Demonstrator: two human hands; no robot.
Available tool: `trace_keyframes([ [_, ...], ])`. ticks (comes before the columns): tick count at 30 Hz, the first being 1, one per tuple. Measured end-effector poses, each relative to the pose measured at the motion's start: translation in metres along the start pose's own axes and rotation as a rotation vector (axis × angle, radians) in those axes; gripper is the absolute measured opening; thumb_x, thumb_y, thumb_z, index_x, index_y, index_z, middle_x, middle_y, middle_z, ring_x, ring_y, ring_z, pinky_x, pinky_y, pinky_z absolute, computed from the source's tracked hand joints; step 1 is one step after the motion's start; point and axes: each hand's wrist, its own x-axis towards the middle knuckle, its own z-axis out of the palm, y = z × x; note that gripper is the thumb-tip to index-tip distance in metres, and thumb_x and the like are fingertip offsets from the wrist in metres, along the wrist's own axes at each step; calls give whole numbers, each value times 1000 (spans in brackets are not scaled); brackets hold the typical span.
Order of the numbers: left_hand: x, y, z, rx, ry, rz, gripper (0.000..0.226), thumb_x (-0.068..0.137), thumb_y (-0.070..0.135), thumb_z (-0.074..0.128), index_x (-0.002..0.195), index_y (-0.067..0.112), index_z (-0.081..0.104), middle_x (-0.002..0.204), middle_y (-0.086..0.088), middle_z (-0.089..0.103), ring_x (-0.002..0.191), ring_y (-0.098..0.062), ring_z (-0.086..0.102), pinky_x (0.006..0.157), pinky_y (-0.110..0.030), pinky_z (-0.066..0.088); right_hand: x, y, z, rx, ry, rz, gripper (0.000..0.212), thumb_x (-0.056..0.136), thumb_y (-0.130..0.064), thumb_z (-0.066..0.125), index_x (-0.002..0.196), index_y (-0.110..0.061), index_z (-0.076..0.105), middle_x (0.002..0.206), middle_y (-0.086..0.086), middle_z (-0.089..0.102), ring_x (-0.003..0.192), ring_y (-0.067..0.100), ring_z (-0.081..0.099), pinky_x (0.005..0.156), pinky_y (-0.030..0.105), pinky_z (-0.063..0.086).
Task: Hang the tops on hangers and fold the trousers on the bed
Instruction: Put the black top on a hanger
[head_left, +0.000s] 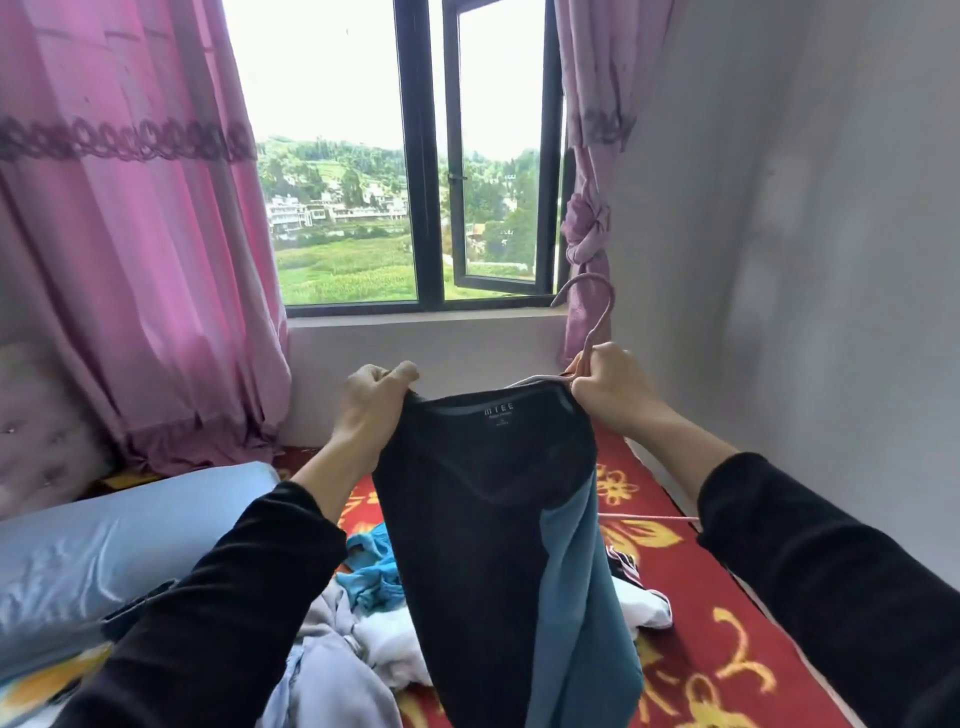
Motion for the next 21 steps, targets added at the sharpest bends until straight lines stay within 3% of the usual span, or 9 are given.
trace_keyframes([
  [3, -9, -2, -1, 203, -247, 189, 57, 66, 70, 69, 104, 30, 53, 87, 5, 57, 77, -10, 56, 68, -28, 44, -4, 2, -6, -31, -16, 48, 15, 62, -1, 47, 50, -9, 41, 48, 3, 41, 49, 21, 38, 45, 27, 29],
  [5, -16, -2, -4, 327, -479, 306, 58, 62, 58, 80, 108, 43, 50, 79, 12, 53, 67, 0, 53, 64, -20, 43, -5, 7, -10, -41, -28, 80, 10, 64, -1, 46, 54, -5, 47, 51, 7, 45, 52, 23, 41, 47, 28, 32],
  [7, -19, 0, -4, 457, -566, 414, 51, 64, 32, 82, 103, 44, 51, 67, 14, 48, 57, -2, 49, 57, -16, 42, -6, 10, -13, -43, -24, 101, 9, 64, -2, 47, 58, 1, 53, 57, 13, 53, 58, 29, 49, 51, 33, 40],
  [9, -18, 3, -1, 459, -409, 516, 29, 71, 21, 75, 87, 37, 58, 60, 10, 53, 55, -5, 49, 52, -17, 42, -6, 16, -17, -18, -1, 111, 14, 64, -2, 47, 63, 6, 59, 64, 18, 61, 66, 35, 56, 56, 38, 45],
  [11, -16, 9, 1, 293, -253, 492, 11, 82, 30, 70, 73, 26, 65, 62, 2, 62, 57, -9, 56, 55, -23, 44, -6, 25, -20, 43, 7, 132, 18, 67, -2, 50, 69, 7, 64, 72, 20, 67, 74, 35, 62, 65, 42, 51],
  [13, -15, 14, 6, 211, -191, 455, 28, 89, 37, 64, 69, 19, 69, 66, -3, 66, 61, -14, 62, 59, -30, 48, -8, 37, -14, 118, -9, 188, 17, 72, -5, 55, 75, 4, 70, 78, 15, 70, 79, 30, 64, 73, 42, 54],
  [16, -18, 26, 18, 165, -127, 469, 30, 92, 36, 61, 75, 13, 71, 77, -9, 69, 75, -25, 65, 70, -39, 53, -14, 55, 6, 118, -24, 341, 14, 76, -12, 58, 72, -5, 69, 74, 10, 68, 77, 29, 63, 67, 36, 48],
  [19, -20, 40, 23, 103, -50, 517, 21, 90, 36, 63, 75, 25, 70, 83, 2, 67, 73, -1, 61, 70, -18, 49, -23, 82, 19, 234, -15, 549, 17, 82, -9, 56, 72, -9, 71, 79, 9, 68, 80, 28, 62, 68, 31, 46],
  [21, -18, 53, 20, 67, 26, 524, 21, 89, 38, 64, 72, 26, 70, 72, 8, 65, 64, 1, 58, 62, -18, 46, -29, 98, 21, 294, 0, 632, 18, 83, -10, 56, 82, -8, 74, 85, 11, 68, 80, 28, 59, 70, 33, 44],
])
